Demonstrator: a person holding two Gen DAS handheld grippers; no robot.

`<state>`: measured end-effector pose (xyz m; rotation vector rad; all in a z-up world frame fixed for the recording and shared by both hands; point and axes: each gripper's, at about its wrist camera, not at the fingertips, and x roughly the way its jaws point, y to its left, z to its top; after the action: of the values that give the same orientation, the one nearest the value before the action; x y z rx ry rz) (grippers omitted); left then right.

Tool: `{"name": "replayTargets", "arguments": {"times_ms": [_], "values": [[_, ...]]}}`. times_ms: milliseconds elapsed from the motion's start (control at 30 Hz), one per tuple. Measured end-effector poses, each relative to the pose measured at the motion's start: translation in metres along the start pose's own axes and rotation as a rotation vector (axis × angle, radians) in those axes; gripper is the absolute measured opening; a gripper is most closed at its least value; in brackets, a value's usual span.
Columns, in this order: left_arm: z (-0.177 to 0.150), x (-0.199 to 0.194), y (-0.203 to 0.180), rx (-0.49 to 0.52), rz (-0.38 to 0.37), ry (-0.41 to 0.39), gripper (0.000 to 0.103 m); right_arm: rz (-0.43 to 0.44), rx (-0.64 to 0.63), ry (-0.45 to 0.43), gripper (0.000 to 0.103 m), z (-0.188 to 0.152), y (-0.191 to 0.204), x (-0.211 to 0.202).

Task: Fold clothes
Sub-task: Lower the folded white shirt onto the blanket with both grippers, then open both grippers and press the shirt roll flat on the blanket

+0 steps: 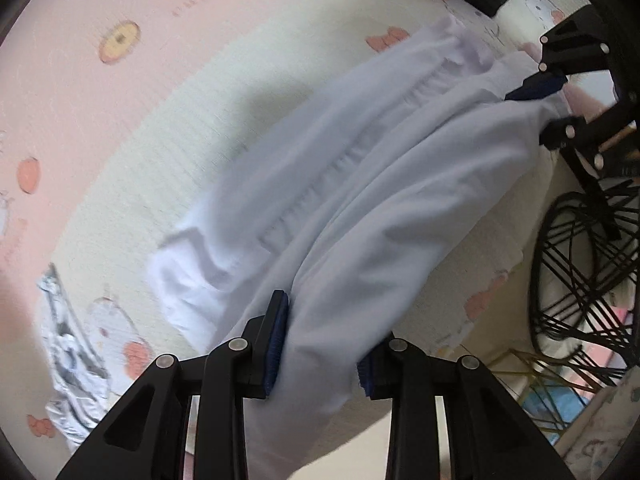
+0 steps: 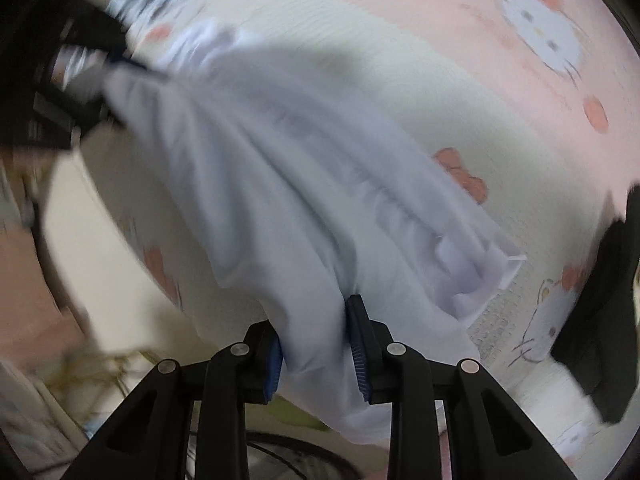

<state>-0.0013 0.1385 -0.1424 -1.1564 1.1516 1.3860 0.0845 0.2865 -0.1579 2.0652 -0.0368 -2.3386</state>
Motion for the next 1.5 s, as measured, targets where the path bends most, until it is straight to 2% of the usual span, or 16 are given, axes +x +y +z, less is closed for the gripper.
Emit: {"name": "replayTargets", "arguments": {"times_ms": [167,267,333,400,500,567,700,767,833,900,967,1267,1500], "values": [[0.0,-0.017,0.006,-0.035,-0.001,-0.041,0.029,-0.009,0.074,-0.067,0.028,-0.001,-0.016,-0.013],[0.008,-0.021,0.028,-0.059,-0.006,-0.05,0.03,-0.017,0.1,-0.076,0.028,-0.021,0.0,-0.006],[0.015,-0.02,0.058,-0.076,-0.016,-0.052,0.03,-0.017,0.117,-0.08,0.028,0.001,-0.006,-0.009],[-0.001,-0.01,0.052,-0.105,-0.031,-0.056,0.03,-0.027,0.123,-0.082,0.028,0.008,-0.007,-0.006],[0.016,0.0,0.064,-0.143,-0.047,-0.063,0.029,-0.049,0.125,-0.084,0.028,0.017,-0.015,-0.004],[0.02,0.003,0.071,-0.172,-0.055,-0.066,0.029,-0.054,0.125,-0.082,0.028,0.044,-0.023,-0.003],[0.029,0.012,0.083,-0.23,-0.066,-0.073,0.029,-0.029,0.154,-0.101,0.031,0.048,-0.033,-0.011],[0.031,0.015,0.082,-0.231,-0.065,-0.072,0.029,-0.012,0.167,-0.137,0.039,0.045,-0.033,-0.01],[0.031,0.014,0.076,-0.197,-0.042,-0.079,0.029,0.005,0.173,-0.179,0.052,0.038,-0.037,-0.017],[0.029,0.013,0.069,-0.161,-0.014,-0.095,0.029,0.013,0.177,-0.208,0.059,0.029,-0.04,-0.023],[0.027,0.013,0.065,-0.158,0.0,-0.102,0.029,0.003,0.191,-0.236,0.059,0.016,-0.045,-0.027],[0.025,0.019,0.072,-0.209,-0.046,-0.093,0.029,0.013,0.239,-0.297,0.06,-0.031,-0.053,-0.036],[0.02,0.019,0.081,-0.274,-0.083,-0.107,0.029,-0.03,0.212,-0.318,0.061,-0.042,-0.042,-0.023]]}}
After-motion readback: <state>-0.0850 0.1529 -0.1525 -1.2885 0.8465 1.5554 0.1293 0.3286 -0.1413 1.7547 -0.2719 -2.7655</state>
